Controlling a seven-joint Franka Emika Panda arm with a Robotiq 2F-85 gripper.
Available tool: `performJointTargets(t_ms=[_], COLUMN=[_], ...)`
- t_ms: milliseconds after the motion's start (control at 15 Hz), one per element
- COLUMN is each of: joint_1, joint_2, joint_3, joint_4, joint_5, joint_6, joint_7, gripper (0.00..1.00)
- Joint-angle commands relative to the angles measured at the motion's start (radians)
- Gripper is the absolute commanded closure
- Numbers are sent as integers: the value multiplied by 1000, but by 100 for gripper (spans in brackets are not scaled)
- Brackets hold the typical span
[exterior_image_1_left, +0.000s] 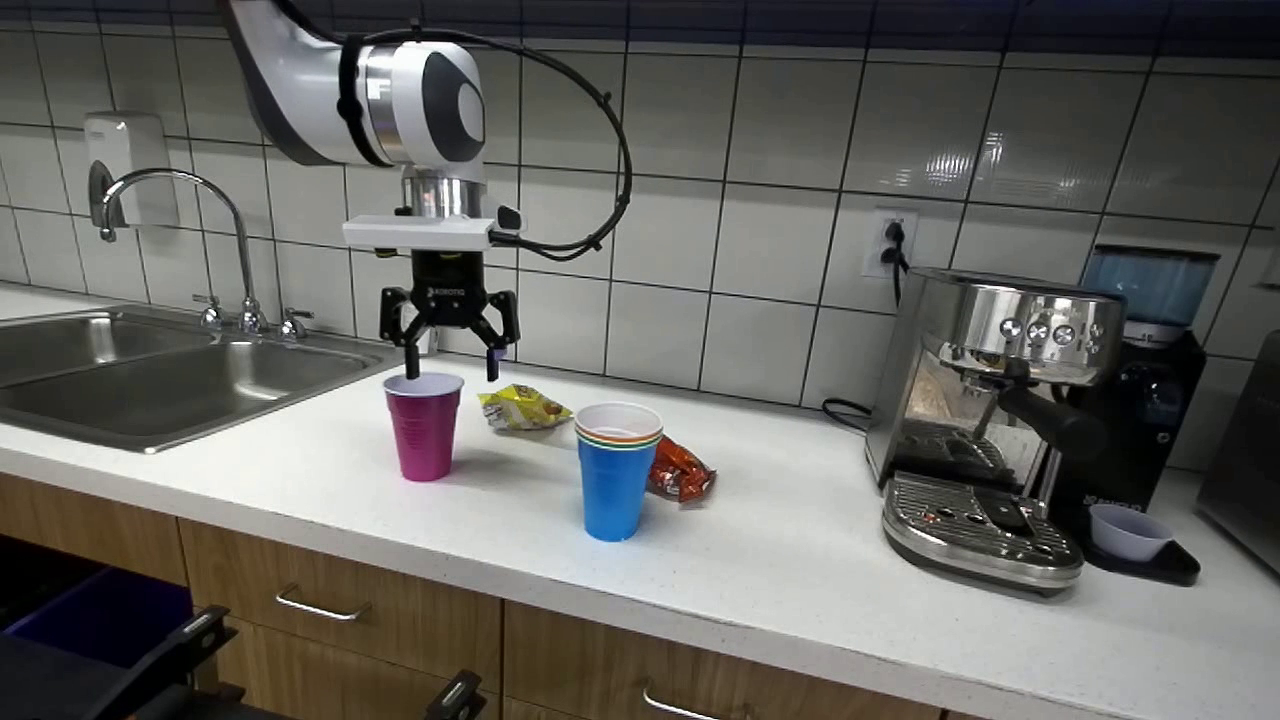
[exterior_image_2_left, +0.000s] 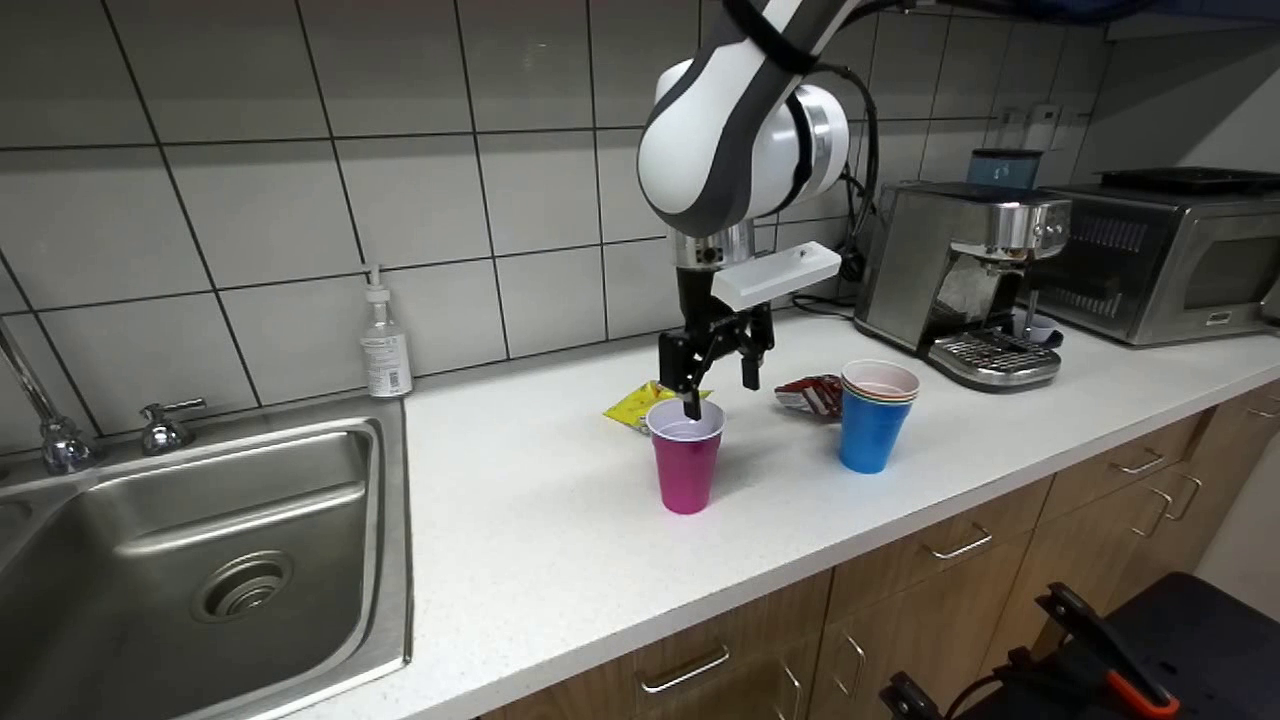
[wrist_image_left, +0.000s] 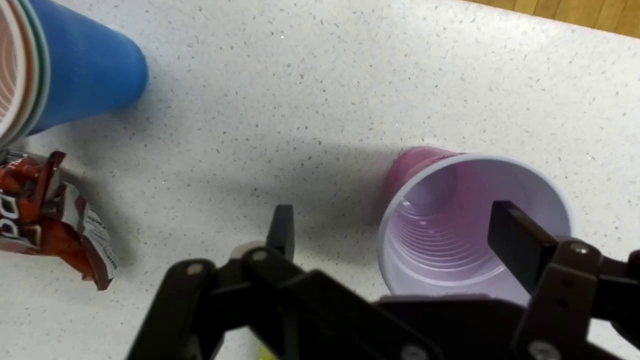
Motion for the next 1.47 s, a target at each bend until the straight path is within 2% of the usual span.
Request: performJointTargets(t_ms=[0,733,867,1133,1400], joint_1=[5,4,2,2,0], joint_2=[41,117,123,130,130], joint_3=[4,-3,-1,-2,-1], joint_4=[47,107,112,116,115], joint_5=[-12,2,4,4,9], joint_6=[-4,-6,-7,-6,-4], joint_7=[37,55,44,47,45], gripper=[0,0,26,60,88])
